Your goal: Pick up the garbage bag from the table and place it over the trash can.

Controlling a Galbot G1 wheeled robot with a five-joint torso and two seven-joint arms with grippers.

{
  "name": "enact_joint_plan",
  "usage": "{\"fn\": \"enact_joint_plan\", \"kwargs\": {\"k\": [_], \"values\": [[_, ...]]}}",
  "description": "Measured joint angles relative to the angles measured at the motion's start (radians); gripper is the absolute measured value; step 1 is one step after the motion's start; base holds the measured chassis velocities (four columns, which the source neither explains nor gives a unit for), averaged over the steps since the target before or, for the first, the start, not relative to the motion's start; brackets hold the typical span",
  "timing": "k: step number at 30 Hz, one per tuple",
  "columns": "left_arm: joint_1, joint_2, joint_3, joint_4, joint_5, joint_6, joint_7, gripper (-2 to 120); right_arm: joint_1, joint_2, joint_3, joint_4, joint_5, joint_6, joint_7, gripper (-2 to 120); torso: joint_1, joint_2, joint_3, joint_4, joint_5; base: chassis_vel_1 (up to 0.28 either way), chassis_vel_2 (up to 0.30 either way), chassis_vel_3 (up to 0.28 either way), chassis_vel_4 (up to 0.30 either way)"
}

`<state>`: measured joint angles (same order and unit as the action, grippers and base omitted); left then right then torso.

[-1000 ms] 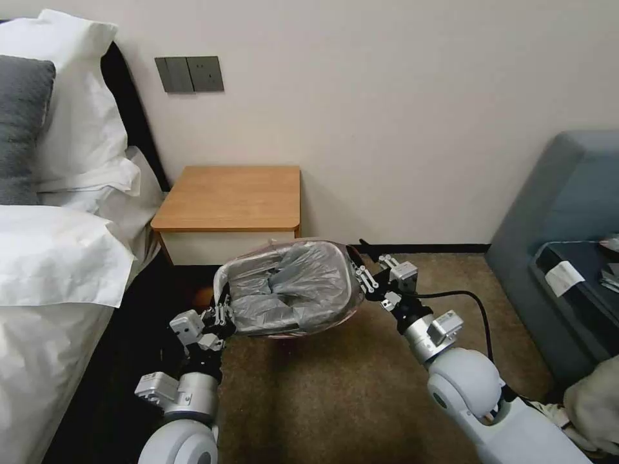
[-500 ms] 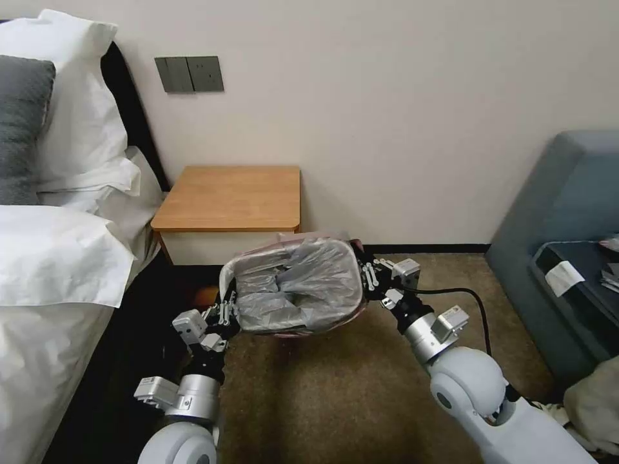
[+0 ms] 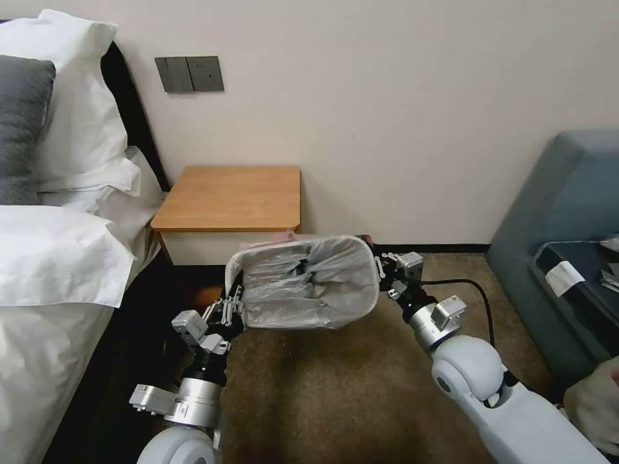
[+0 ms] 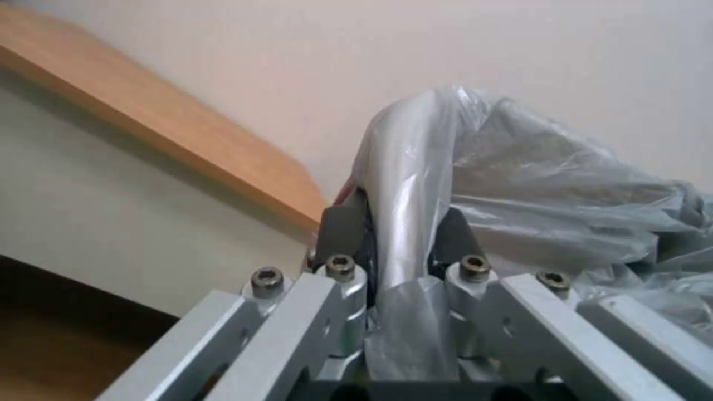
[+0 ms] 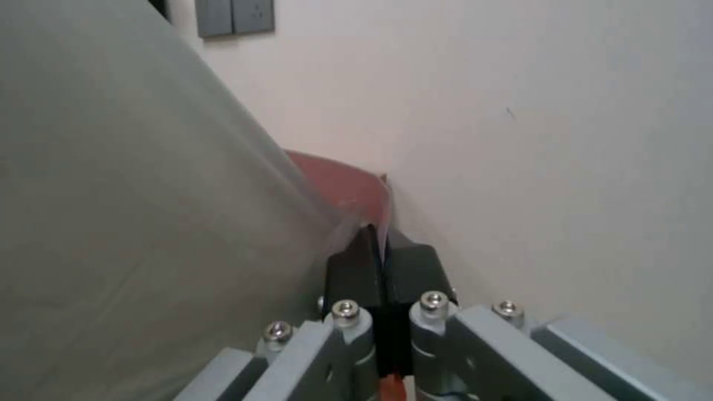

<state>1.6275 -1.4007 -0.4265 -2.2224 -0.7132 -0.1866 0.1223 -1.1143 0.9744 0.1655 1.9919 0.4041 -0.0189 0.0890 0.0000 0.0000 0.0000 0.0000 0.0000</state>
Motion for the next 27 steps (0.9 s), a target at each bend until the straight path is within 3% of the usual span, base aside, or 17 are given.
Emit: {"fn": "enact_joint_plan", "kwargs": {"k": [11, 15, 18, 25, 27], "values": [[-0.002, -0.004, 0.005, -0.005, -0.033, 0.001, -0.003, 7, 0.023, 0.006, -0.002, -0.057, -0.041, 0.006, 0.009, 0, 0.000, 0.000, 0.000, 0.0000, 0.0000, 0.000, 0.000, 0.000, 0.000], [-0.009, -0.005, 0.005, -0.004, -0.033, 0.012, -0.036, 7, -0.005, 0.008, 0.011, -0.050, -0.084, 0.022, 0.008, -1, 0.000, 0.000, 0.000, 0.0002, 0.0000, 0.000, 0.000, 0.000, 0.000], [-0.019, -0.005, 0.001, -0.015, -0.026, 0.038, -0.093, 7, -0.065, 0.008, 0.038, -0.021, -0.128, 0.043, 0.003, 14, 0.000, 0.000, 0.000, -0.0001, 0.0000, 0.000, 0.000, 0.000, 0.000], [-0.023, -0.009, -0.013, -0.040, 0.009, 0.097, -0.187, 7, -0.167, 0.021, 0.078, 0.050, -0.228, 0.114, -0.040, 33, 0.000, 0.000, 0.000, -0.0002, 0.0000, 0.000, 0.000, 0.000, 0.000], [-0.020, -0.017, -0.024, -0.047, 0.029, 0.137, -0.258, 7, -0.214, 0.035, 0.087, 0.100, -0.242, 0.134, -0.052, 44, 0.000, 0.000, 0.000, 0.0001, 0.0002, 0.000, 0.000, 0.000, 0.000]]}}
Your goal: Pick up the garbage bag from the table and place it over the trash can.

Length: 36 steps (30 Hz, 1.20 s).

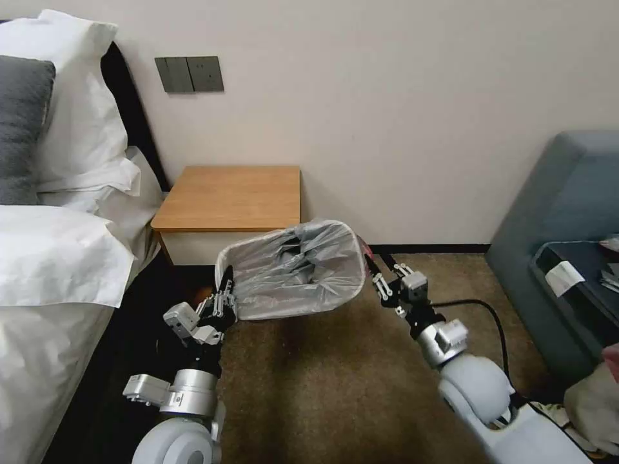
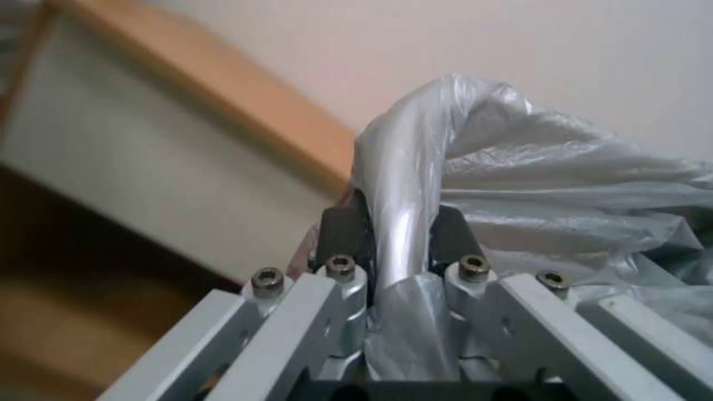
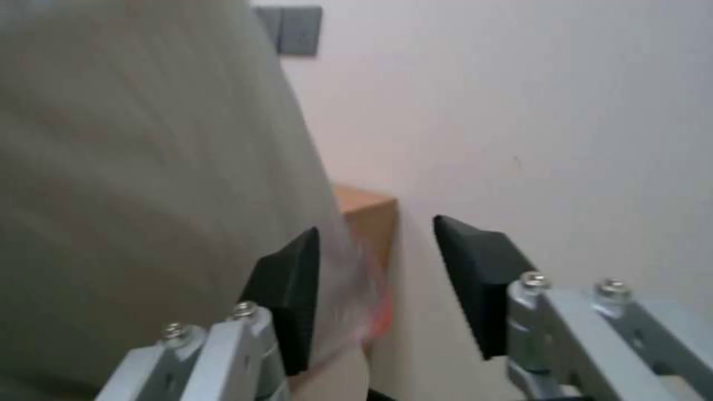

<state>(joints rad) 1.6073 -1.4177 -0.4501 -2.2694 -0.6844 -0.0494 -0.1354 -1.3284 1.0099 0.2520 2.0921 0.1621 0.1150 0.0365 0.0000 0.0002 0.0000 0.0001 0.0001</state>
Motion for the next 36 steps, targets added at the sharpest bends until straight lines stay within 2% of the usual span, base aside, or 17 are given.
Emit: {"fn": "enact_joint_plan", "kwargs": {"k": [2, 5, 9, 12, 13, 15, 16, 19, 20, 23, 25, 26, 28, 29, 32, 33, 36], "values": [[0.000, -0.001, -0.001, -0.001, 0.007, 0.013, -0.021, 7, -0.018, 0.006, 0.007, 0.019, -0.002, 0.006, -0.004, 48, 0.000, 0.000, 0.000, 0.0002, -0.0002, 0.000, 0.000, 0.000, 0.000], [-0.006, 0.004, 0.000, 0.000, 0.051, 0.064, -0.098, 7, -0.078, 0.023, 0.051, 0.118, -0.015, 0.028, -0.015, 64, 0.000, 0.000, 0.000, -0.0003, -0.0002, 0.000, 0.000, 0.000, 0.000], [-0.008, 0.015, 0.009, 0.007, 0.104, 0.090, -0.118, 7, -0.089, 0.009, 0.066, 0.201, -0.013, 0.031, -0.015, 76, 0.000, 0.000, 0.000, -0.0001, -0.0002, 0.000, 0.000, 0.000, 0.000], [-0.012, 0.030, 0.025, 0.013, 0.186, 0.118, -0.120, 7, -0.065, -0.071, 0.046, 0.276, 0.001, 0.002, -0.023, 89, 0.000, 0.000, 0.000, -0.0002, -0.0002, 0.000, 0.000, 0.000, 0.000], [-0.012, 0.030, 0.025, 0.013, 0.186, 0.118, -0.120, 7, -0.065, -0.071, 0.046, 0.276, 0.001, 0.002, -0.023, 89, 0.000, 0.000, 0.000, -0.0002, -0.0002, 0.000, 0.000, 0.000, 0.000], [-0.021, 0.038, 0.034, 0.023, 0.257, 0.129, -0.107, 7, -0.014, -0.173, 0.025, 0.294, 0.023, -0.030, -0.059, 93, 0.000, 0.000, 0.000, 0.0001, 0.0003, 0.000, 0.000, 0.000, 0.000], [-0.021, 0.038, 0.034, 0.023, 0.257, 0.129, -0.107, 7, -0.014, -0.173, 0.025, 0.294, 0.023, -0.030, -0.059, 93, 0.000, 0.000, 0.000, 0.0001, 0.0003, 0.000, 0.000, 0.000, 0.000], [-0.030, 0.041, 0.040, 0.044, 0.376, 0.133, -0.080, 7, 0.103, -0.324, -0.015, 0.294, 0.067, -0.103, -0.116, 79, 0.000, 0.000, 0.000, -0.0002, 0.0000, 0.000, 0.000, 0.000, 0.000], [-0.030, 0.041, 0.040, 0.044, 0.376, 0.133, -0.080, 7, 0.103, -0.324, -0.015, 0.294, 0.067, -0.103, -0.116, 79, 0.000, 0.000, 0.000, -0.0002, 0.0000, 0.000, 0.000, 0.000, 0.000], [-0.029, 0.038, 0.042, 0.047, 0.456, 0.131, -0.059, 7, 0.222, -0.404, -0.076, 0.294, 0.114, -0.193, -0.159, 69, 0.000, 0.000, 0.000, 0.0000, 0.0000, 0.000, 0.000, 0.000, 0.000], [-0.029, 0.033, 0.043, 0.056, 0.535, 0.119, -0.038, 7, 0.382, -0.450, -0.204, 0.284, 0.154, -0.290, -0.188, 58, 0.000, 0.000, 0.000, -0.0003, -0.0002, 0.000, 0.000, 0.000, 0.000], [-0.029, 0.033, 0.043, 0.056, 0.535, 0.119, -0.038, 7, 0.382, -0.450, -0.204, 0.284, 0.154, -0.290, -0.188, 58, 0.000, 0.000, 0.000, -0.0003, -0.0002, 0.000, 0.000, 0.000, 0.000], [-0.030, 0.030, 0.047, 0.058, 0.555, 0.116, -0.032, 7, 0.568, -0.451, -0.367, 0.243, 0.192, -0.367, -0.195, 47, 0.000, 0.000, 0.000, 0.0001, -0.0003, 0.000, 0.000, 0.000, 0.000], [-0.030, 0.030, 0.047, 0.058, 0.555, 0.116, -0.032, 7, 0.568, -0.451, -0.367, 0.243, 0.192, -0.367, -0.195, 47, 0.000, 0.000, 0.000, 0.0001, -0.0003, 0.000, 0.000, 0.000, 0.000], [-0.034, 0.027, 0.049, 0.063, 0.564, 0.113, -0.030, 7, 0.746, -0.412, -0.562, 0.154, 0.247, -0.459, -0.196, 32, 0.000, 0.000, 0.000, 0.0001, -0.0002, 0.000, 0.000, 0.000, 0.000], [-0.034, 0.027, 0.049, 0.063, 0.564, 0.113, -0.030, 7, 0.746, -0.412, -0.562, 0.154, 0.247, -0.459, -0.196, 32, 0.000, 0.000, 0.000, 0.0001, -0.0002, 0.000, 0.000, 0.000, 0.000], [-0.031, 0.023, 0.046, 0.066, 0.577, 0.107, -0.029, 7, 0.873, -0.361, -0.725, 0.064, 0.278, -0.512, -0.208, 18, 0.000, 0.000, 0.000, -0.0001, -0.0002, 0.000, 0.000, 0.000, 0.000]]}}
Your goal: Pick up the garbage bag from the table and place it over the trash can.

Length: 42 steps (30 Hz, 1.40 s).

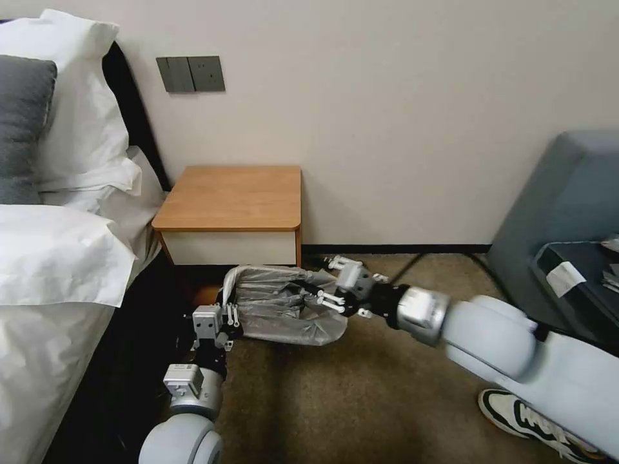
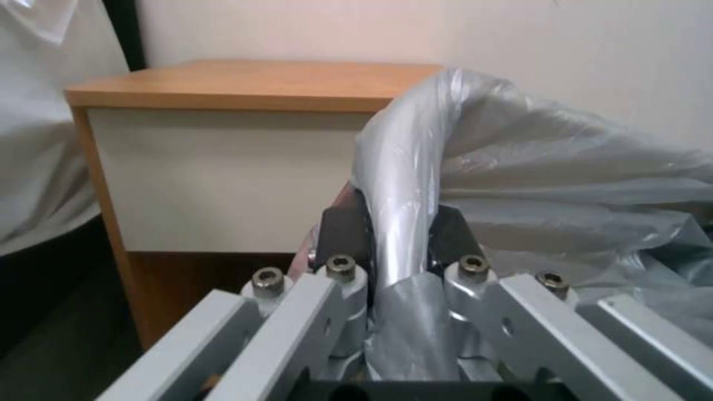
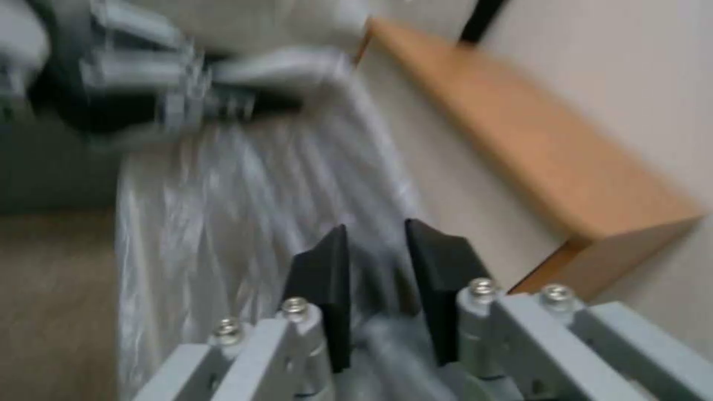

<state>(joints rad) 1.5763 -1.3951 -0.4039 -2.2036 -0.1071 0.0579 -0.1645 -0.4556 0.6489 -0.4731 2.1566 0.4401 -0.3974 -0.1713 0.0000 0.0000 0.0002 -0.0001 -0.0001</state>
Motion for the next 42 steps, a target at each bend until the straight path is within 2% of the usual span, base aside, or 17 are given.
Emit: {"fn": "enact_joint_plan", "kwargs": {"k": [1, 3, 6, 9, 11, 13, 16, 17, 20, 25, 30, 34, 37, 38, 40, 41, 42], "values": [[0.000, 0.000, 0.000, 0.000, 0.000, 0.000, 0.000, 7, 0.000, 0.000, 0.000, 0.000, 0.000, 0.000, 0.000, 18, 0.000, 0.000, 0.000, 0.0000, 0.0000, 0.000, 0.000, 0.000, 0.000], [0.001, -0.001, -0.002, 0.000, 0.010, -0.006, 0.003, 7, 0.087, 0.037, -0.092, -0.057, 0.001, -0.019, -0.017, 7, 0.000, 0.000, 0.000, 0.0002, -0.0001, 0.000, 0.000, 0.000, 0.000], [-0.001, -0.004, -0.003, 0.001, 0.019, -0.008, 0.005, 7, 0.175, 0.069, -0.177, -0.106, 0.000, -0.032, -0.031, 0, 0.000, 0.000, 0.000, 0.0002, -0.0002, 0.000, 0.000, 0.000, 0.000], [-0.003, -0.009, -0.004, 0.003, 0.028, -0.010, 0.007, 7, 0.243, 0.101, -0.252, -0.153, -0.004, -0.036, -0.039, 0, 0.000, 0.000, 0.000, 0.0001, -0.0001, 0.000, 0.000, 0.000, 0.000], [-0.002, -0.015, -0.004, 0.006, 0.045, -0.014, 0.009, 7, 0.303, 0.155, -0.331, -0.222, -0.010, -0.040, -0.045, 0, 0.000, 0.000, 0.000, -0.0001, -0.0003, 0.000, 0.000, 0.000, 0.000], [-0.001, -0.016, -0.003, 0.007, 0.051, -0.016, 0.009, 7, 0.317, 0.177, -0.351, -0.247, -0.013, -0.040, -0.049, 0, 0.000, 0.000, 0.000, -0.0002, 0.0001, 0.000, 0.000, 0.000, 0.000], [0.013, -0.026, -0.004, 0.006, 0.080, -0.027, 0.012, 7, 0.373, 0.288, -0.437, -0.380, -0.039, -0.035, -0.075, 0, 0.000, 0.000, 0.000, 0.0002, 0.0000, 0.000, 0.000, 0.000, 0.000], [0.013, -0.026, -0.004, 0.006, 0.080, -0.027, 0.012, 7, 0.373, 0.288, -0.437, -0.380, -0.039, -0.035, -0.075, 0, 0.000, 0.000, 0.000, 0.0002, 0.0000, 0.000, 0.000, 0.000, 0.000], [0.018, -0.029, -0.004, -0.001, 0.091, -0.027, 0.013, 7, 0.399, 0.368, -0.498, -0.501, -0.084, -0.006, -0.101, 0, 0.000, 0.000, 0.000, 0.0005, -0.0001, 0.000, 0.000, 0.000, 0.000], [0.021, -0.034, 0.002, -0.004, 0.096, -0.027, 0.014, 7, 0.383, 0.418, -0.529, -0.601, -0.116, 0.012, -0.104, 0, 0.000, 0.000, 0.000, 0.0000, 0.0000, 0.000, 0.000, 0.000, 0.000], [0.021, -0.031, 0.000, -0.001, 0.096, -0.029, 0.014, 7, 0.355, 0.430, -0.512, -0.619, -0.131, 0.018, -0.102, 0, 0.000, 0.000, 0.000, 0.0001, 0.0003, 0.000, 0.000, 0.000, 0.000], [0.017, -0.024, -0.005, 0.011, 0.093, -0.030, 0.011, 7, 0.347, 0.405, -0.475, -0.545, -0.128, 0.019, -0.101, 0, 0.000, 0.000, 0.000, 0.0001, 0.0001, 0.000, 0.000, 0.000, 0.000], [0.015, -0.031, -0.005, 0.013, 0.067, -0.019, -0.009, 7, 0.327, 0.343, -0.416, -0.423, -0.113, 0.018, -0.099, 0, 0.000, 0.000, 0.000, 0.0002, 0.0002, 0.000, 0.000, 0.000, 0.000], [0.015, -0.031, -0.005, 0.013, 0.067, -0.019, -0.009, 7, 0.327, 0.343, -0.416, -0.423, -0.113, 0.018, -0.099, 0, 0.000, 0.000, 0.000, 0.0002, 0.0002, 0.000, 0.000, 0.000, 0.000], [0.015, -0.033, 0.000, 0.008, 0.009, 0.044, -0.057, 7, 0.277, 0.269, -0.334, -0.308, -0.110, 0.024, -0.098, 0, 0.000, 0.000, 0.000, 0.0003, -0.0001, 0.000, 0.000, 0.000, 0.000], [0.015, -0.033, 0.000, 0.008, 0.009, 0.044, -0.057, 7, 0.277, 0.269, -0.334, -0.308, -0.110, 0.024, -0.098, 0, 0.000, 0.000, 0.000, 0.0003, -0.0001, 0.000, 0.000, 0.000, 0.000], [0.013, -0.030, 0.001, 0.002, -0.018, 0.082, -0.085, 7, 0.236, 0.228, -0.284, -0.260, -0.115, 0.040, -0.098, 0, 0.000, 0.000, 0.000, 0.0003, 0.0003, 0.000, 0.000, 0.000, 0.000]]}}
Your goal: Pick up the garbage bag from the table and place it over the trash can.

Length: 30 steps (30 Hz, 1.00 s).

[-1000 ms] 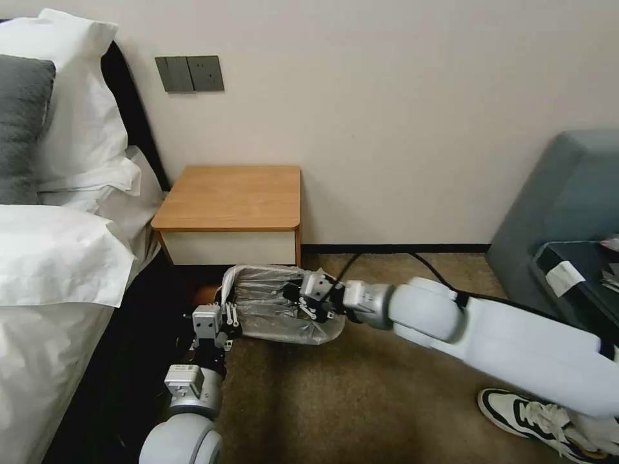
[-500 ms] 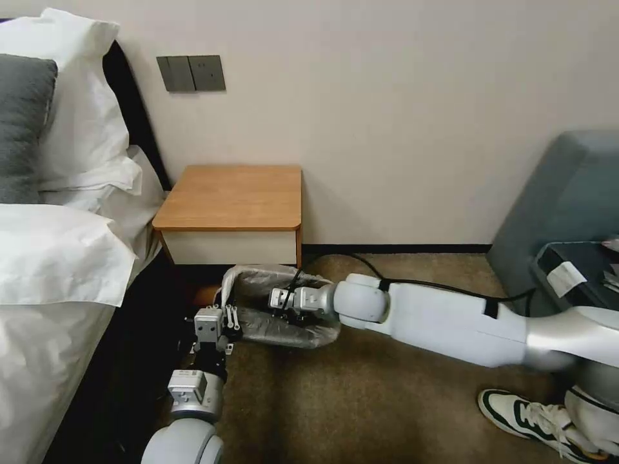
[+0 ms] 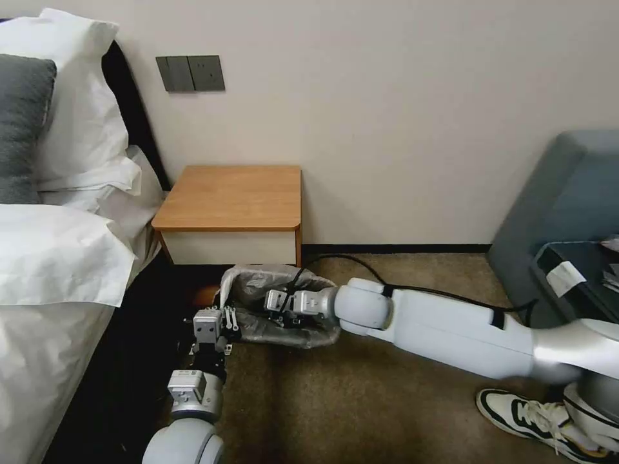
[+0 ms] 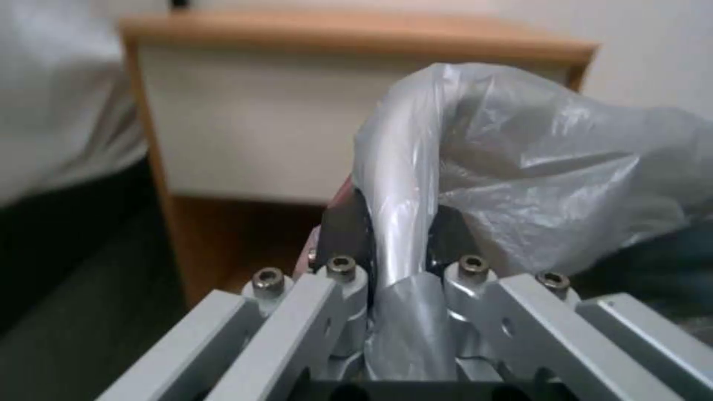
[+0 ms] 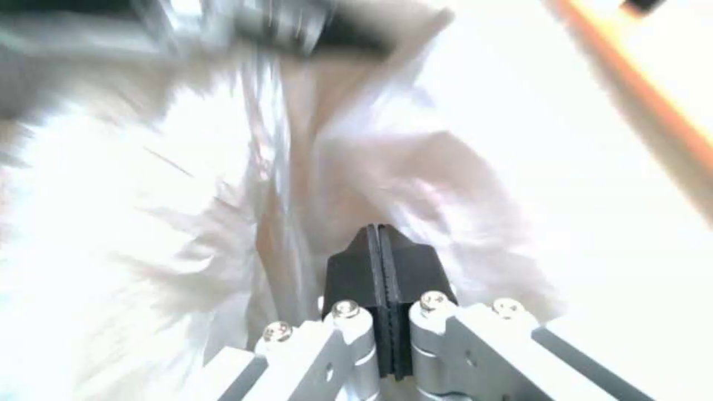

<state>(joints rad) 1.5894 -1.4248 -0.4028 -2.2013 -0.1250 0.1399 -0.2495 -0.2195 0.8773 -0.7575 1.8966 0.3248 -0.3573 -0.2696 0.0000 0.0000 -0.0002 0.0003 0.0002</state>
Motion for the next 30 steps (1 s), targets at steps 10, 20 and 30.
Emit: {"fn": "enact_joint_plan", "kwargs": {"k": [10, 20, 30], "values": [[-0.003, 0.023, -0.013, -0.070, -0.341, 0.222, -0.097, 6, -0.427, -0.163, 0.460, 0.256, 0.157, 0.154, 0.318, 5, 0.000, 0.000, 0.000, 0.0000, 0.0004, 0.000, 0.000, 0.000, 0.000], [-0.030, 0.048, -0.019, -0.044, -0.475, 0.335, -0.091, 6, -0.747, -0.091, 0.873, 0.329, 0.285, 0.171, 0.345, 38, 0.000, 0.000, 0.000, -0.0005, 0.0000, 0.000, 0.000, 0.000, 0.000], [-0.036, 0.054, -0.012, 0.034, -0.488, 0.358, -0.049, 6, -0.906, 0.085, 1.005, 0.294, 0.282, 0.203, 0.343, 71, 0.000, 0.000, 0.000, -0.0002, -0.0001, 0.000, 0.000, 0.000, 0.000]]}}
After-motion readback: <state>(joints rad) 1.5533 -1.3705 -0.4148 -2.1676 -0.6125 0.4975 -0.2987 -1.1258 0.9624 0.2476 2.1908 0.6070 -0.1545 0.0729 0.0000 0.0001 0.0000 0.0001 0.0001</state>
